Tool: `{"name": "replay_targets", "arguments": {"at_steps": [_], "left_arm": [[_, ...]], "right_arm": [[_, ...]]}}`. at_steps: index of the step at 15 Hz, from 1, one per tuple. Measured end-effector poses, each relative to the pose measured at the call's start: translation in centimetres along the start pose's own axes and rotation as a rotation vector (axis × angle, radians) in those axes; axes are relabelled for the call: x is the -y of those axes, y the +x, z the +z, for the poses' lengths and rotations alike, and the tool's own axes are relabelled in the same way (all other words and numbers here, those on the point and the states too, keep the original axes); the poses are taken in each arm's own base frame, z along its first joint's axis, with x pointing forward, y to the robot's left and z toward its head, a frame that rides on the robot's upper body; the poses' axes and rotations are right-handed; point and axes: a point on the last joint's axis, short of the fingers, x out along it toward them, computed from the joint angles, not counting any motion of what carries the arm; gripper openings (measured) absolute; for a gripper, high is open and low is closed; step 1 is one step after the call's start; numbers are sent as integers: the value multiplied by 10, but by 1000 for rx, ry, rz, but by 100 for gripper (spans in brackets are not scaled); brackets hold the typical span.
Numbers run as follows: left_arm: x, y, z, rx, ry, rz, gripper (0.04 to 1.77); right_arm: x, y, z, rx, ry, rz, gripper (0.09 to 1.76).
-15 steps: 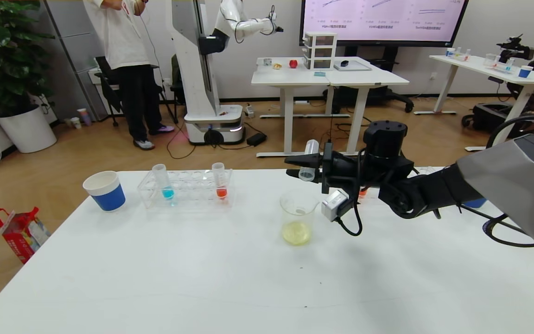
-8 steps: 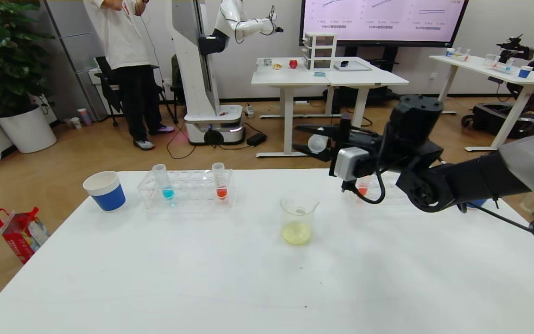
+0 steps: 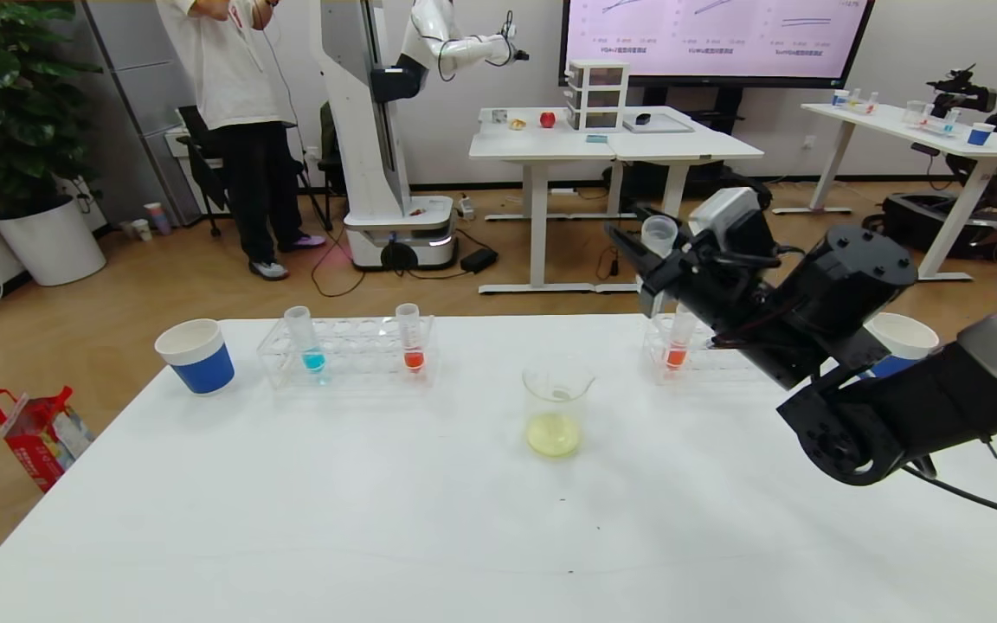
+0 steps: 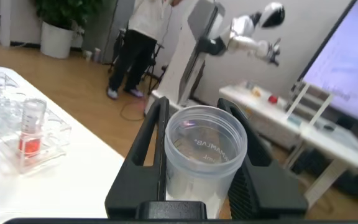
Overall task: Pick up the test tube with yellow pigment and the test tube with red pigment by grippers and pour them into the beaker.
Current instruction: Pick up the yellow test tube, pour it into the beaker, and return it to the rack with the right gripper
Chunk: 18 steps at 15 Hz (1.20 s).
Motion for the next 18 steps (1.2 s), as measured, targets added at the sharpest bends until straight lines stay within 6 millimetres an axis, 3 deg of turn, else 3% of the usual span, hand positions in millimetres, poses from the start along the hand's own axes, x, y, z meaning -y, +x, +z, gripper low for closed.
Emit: {"name": "replay_targets", "arguments": {"at_steps": [3, 6, 9, 14, 18], "left_arm": [[0, 0, 0, 0, 1, 0, 175], [0, 0, 0, 0, 1, 0, 175], [0, 0, 0, 0, 0, 0, 175], [0, 0, 0, 0, 0, 0, 175], [0, 0, 0, 0, 0, 0, 175]], "right_arm": [[2, -18, 2, -162, 193, -95, 54], [8, -36, 2, -355, 239, -211, 54], [22, -47, 14, -356, 280, -267, 54], [85, -73, 5, -378, 252, -427, 54], [154, -102, -16, -402, 219, -606, 54]]}}
